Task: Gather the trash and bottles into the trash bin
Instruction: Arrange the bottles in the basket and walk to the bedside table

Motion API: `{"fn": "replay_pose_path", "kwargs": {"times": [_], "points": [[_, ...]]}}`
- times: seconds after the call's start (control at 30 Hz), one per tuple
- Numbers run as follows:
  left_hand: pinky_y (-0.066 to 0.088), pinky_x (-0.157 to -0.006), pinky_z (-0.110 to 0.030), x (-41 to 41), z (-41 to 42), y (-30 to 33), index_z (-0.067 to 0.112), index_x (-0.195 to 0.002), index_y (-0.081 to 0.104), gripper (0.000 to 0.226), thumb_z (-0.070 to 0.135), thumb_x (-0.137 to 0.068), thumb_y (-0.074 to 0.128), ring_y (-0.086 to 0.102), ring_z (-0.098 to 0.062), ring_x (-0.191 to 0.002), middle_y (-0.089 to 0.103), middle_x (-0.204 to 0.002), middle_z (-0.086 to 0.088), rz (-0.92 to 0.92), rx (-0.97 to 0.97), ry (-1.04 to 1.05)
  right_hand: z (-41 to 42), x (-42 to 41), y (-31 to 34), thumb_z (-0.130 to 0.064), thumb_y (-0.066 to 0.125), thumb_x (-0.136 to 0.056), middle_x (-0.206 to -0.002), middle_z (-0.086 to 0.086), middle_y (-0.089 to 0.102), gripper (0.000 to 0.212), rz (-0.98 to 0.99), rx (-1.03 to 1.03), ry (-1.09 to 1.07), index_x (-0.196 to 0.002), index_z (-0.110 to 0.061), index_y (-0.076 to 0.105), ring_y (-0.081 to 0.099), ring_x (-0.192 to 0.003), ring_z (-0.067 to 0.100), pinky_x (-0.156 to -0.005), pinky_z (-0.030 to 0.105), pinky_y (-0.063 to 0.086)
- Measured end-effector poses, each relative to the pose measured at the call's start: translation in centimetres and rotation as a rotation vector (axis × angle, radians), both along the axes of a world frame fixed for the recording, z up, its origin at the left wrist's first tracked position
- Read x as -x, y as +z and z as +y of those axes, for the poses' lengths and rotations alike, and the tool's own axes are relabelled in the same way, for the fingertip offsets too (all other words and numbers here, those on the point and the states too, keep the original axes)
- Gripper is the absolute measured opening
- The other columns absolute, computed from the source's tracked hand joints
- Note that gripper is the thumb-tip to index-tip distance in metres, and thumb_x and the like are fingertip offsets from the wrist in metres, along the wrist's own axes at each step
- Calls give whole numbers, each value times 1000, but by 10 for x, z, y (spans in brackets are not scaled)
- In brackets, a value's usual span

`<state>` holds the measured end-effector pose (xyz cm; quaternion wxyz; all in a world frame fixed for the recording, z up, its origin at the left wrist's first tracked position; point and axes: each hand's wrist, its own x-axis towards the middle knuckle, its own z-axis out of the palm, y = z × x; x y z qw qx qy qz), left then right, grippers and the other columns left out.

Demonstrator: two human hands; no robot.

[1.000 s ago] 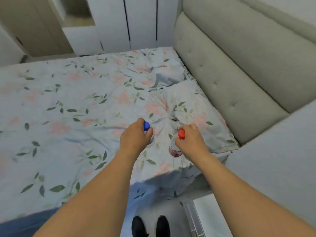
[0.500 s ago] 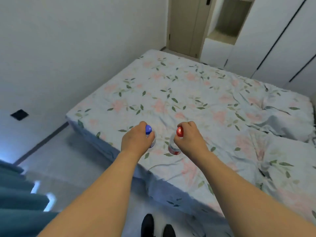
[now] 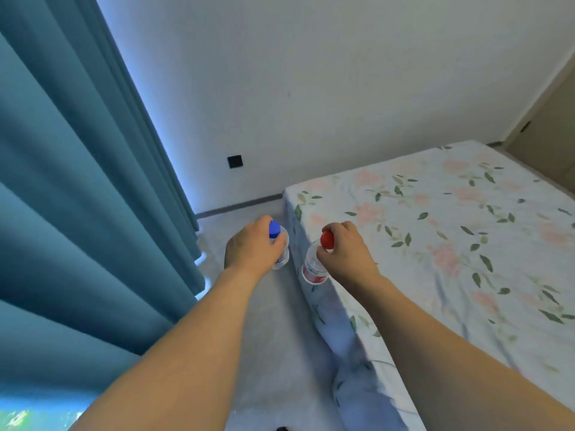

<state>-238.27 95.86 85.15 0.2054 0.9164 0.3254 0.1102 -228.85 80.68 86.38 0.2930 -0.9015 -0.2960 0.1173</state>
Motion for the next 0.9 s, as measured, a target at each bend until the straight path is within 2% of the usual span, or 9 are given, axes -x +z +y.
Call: {"fn": "replay_pose_path", "kwargs": {"times": [0.17, 0.33, 0.43, 0.57, 0.8, 0.9], "points": [[54, -71, -37, -18, 40, 5, 22, -103, 51, 24, 43, -91, 48, 59, -26, -77, 63, -86, -1, 11, 4, 52, 48, -28, 4, -18, 59, -86, -121, 4, 47, 38, 11, 20, 48, -124, -13, 52, 52, -104, 24, -89, 31, 48], [46, -64, -33, -62, 72, 17, 19, -104, 48, 26, 43, -95, 47, 57, -24, -75, 60, -87, 0, 40, -62, 57, 82, -79, 9, -15, 57, -86, -117, 5, 48, 32, -5, -19, 74, -118, -12, 55, 53, -99, 25, -85, 31, 46], [43, -64, -32, -90, 91, 28, 17, -107, 46, 29, 44, -97, 43, 53, -24, -75, 56, -87, 1, 74, -110, 25, 103, -113, 14, -15, 57, -85, -118, 5, 48, 32, -10, -42, 69, -117, -11, 56, 53, -99, 26, -85, 30, 45], [43, -61, -31, -119, 128, 32, 17, -103, 43, 28, 44, -97, 43, 54, -23, -73, 59, -87, 0, 81, -139, 34, 142, -144, 16, -15, 56, -86, -122, 5, 47, 37, 2, -36, 93, -122, -11, 54, 54, -102, 27, -84, 29, 44], [45, -62, -31, -148, 219, 24, 18, -101, 45, 27, 45, -97, 43, 56, -23, -72, 60, -86, 1, 100, -135, 76, 237, -184, 12, -16, 57, -83, -123, 7, 49, 37, 10, -40, 125, -120, -11, 56, 53, -105, 26, -91, 33, 46], [47, -64, -32, -164, 269, 25, 18, -103, 46, 28, 45, -96, 43, 57, -24, -74, 60, -87, 1, 86, -126, 107, 282, -199, 15, -16, 57, -85, -124, 6, 49, 38, 9, -54, 140, -122, -12, 56, 53, -106, 25, -91, 31, 46]]}}
